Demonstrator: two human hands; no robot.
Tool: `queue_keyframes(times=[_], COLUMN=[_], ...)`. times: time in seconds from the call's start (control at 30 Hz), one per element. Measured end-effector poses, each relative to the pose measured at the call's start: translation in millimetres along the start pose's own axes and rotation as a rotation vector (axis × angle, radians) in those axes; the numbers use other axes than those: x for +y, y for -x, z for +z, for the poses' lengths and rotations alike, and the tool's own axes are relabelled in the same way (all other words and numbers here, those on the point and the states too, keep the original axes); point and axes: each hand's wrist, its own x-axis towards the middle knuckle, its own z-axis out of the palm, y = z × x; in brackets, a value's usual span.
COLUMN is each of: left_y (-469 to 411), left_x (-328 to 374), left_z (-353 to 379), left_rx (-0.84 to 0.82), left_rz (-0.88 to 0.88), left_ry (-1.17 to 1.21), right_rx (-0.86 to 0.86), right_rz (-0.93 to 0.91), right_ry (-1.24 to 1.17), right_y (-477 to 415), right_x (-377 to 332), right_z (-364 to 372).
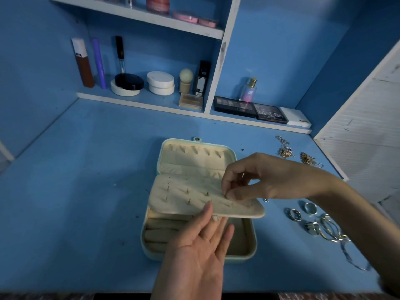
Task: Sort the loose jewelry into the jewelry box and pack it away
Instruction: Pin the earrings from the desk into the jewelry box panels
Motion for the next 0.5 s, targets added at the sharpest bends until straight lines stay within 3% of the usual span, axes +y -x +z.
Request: queue_keyframes(times=[0.33, 0.5], left_y=[-5, -9], left_x=[7, 14], left_z=[8, 31], left_rx=[-0.056, 0.025], left_rz=[0.016, 0.015], left_ry=[0.028, 0.049], right_rx=[0.176, 0.36], right_rz=[-0.107, -0.117], right_ry=[-0.336, -0.493], right_y=[32, 30], right_x=[38, 45], right_z=[-5, 5])
